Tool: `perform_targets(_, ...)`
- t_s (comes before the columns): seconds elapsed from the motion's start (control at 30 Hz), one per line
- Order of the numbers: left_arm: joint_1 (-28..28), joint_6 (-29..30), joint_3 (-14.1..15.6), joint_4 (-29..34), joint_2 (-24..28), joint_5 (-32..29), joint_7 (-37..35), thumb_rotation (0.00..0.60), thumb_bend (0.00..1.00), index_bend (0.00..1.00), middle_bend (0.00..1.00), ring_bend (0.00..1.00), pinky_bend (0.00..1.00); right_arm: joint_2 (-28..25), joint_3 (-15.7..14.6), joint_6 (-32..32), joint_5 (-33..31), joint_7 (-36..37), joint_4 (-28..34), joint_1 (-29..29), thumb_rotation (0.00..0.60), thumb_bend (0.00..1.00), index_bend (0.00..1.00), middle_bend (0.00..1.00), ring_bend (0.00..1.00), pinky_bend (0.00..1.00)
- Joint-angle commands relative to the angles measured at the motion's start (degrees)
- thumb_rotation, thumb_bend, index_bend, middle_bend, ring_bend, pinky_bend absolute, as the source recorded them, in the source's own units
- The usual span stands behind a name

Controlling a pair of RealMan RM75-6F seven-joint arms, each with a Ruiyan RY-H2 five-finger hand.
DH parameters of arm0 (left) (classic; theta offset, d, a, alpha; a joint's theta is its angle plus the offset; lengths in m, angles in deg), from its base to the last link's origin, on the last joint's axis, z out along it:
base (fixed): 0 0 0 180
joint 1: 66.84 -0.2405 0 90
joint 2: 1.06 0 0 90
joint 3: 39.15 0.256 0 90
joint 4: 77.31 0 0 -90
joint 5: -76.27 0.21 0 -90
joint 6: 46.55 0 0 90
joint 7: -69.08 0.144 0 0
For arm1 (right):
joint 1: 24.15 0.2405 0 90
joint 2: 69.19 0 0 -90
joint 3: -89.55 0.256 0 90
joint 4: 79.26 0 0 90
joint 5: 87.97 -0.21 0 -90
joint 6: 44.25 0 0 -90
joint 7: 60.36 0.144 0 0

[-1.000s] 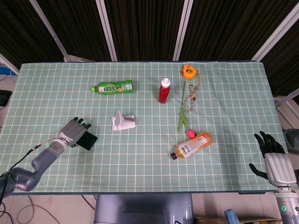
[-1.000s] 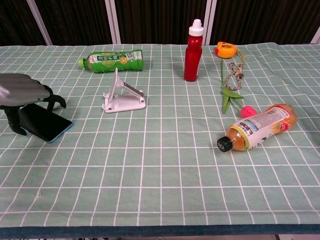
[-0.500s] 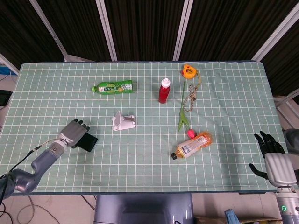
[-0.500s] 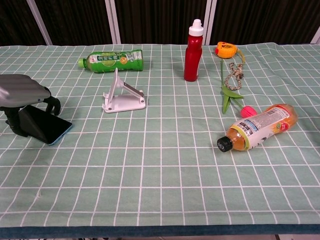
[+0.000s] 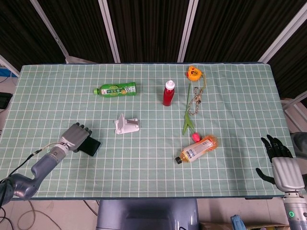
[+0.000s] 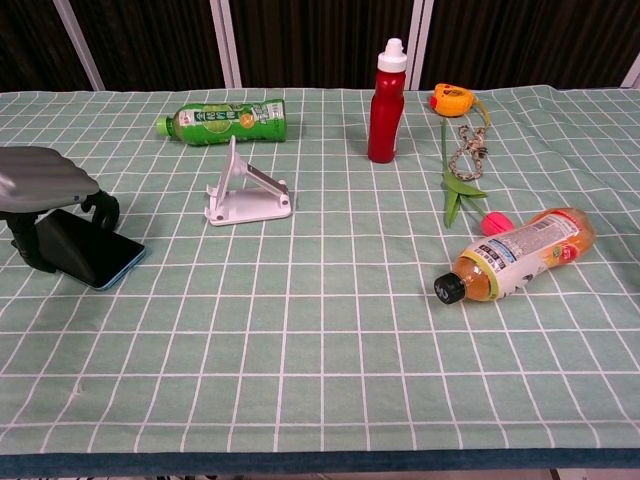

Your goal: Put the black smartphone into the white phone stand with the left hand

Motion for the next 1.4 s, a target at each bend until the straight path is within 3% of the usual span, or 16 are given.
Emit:
perform_targets(0.03, -0.11, 0.55, -0.23, 0.24, 0.17, 0.36, -0.62, 0.600, 0.26, 0.42, 0.59, 0.30, 0.33, 0.00, -0.01, -0.01, 0.01, 0.02, -0.01, 0.00, 0.600, 0.32, 0.08, 0.00, 0.00, 0.18)
perform_targets(0.43, -1.39, 5.02, -4.40, 2.60, 0.49, -1.68, -6.25, 0.600, 0.26, 0.44, 0.61, 0.33, 0.38, 0.00, -0.01, 0.00, 0.04, 0.08, -0.06, 0.00, 0.600, 0.32, 0.08, 0.00, 0.00, 0.18)
perform_targets(0.73, -3.64, 10.57, -10.26, 5.42, -1.51, -7.16, -12.98, 0.600, 0.26, 0.45, 0.61, 0.34, 0.38, 0.00, 0.00, 0.05, 0.01, 0.12, -0.06, 0.02, 0.600, 0.32, 0.08, 0.00, 0.00, 0.18)
perform_targets(0.97, -4.11, 14.75, -16.25, 8.54, -5.43, -14.81, -15.05, 0.600, 0.26, 0.45, 0.61, 0.34, 0.38, -0.03, -0.01, 0.06, 0.00, 0.20, -0.02, 0.02, 0.600, 0.32, 0.08, 0.00, 0.00, 0.18)
perform_targets(1.4, -2.75, 20.04, -23.40, 11.03, -14.13, -22.59, -17.49, 0.600, 0.26, 0.44, 0.61, 0.34, 0.38, -0.08, 0.00, 0.17, -0.03, 0.51, -0.04, 0.06, 0.600, 0.32, 0.08, 0.00, 0.00, 0.18)
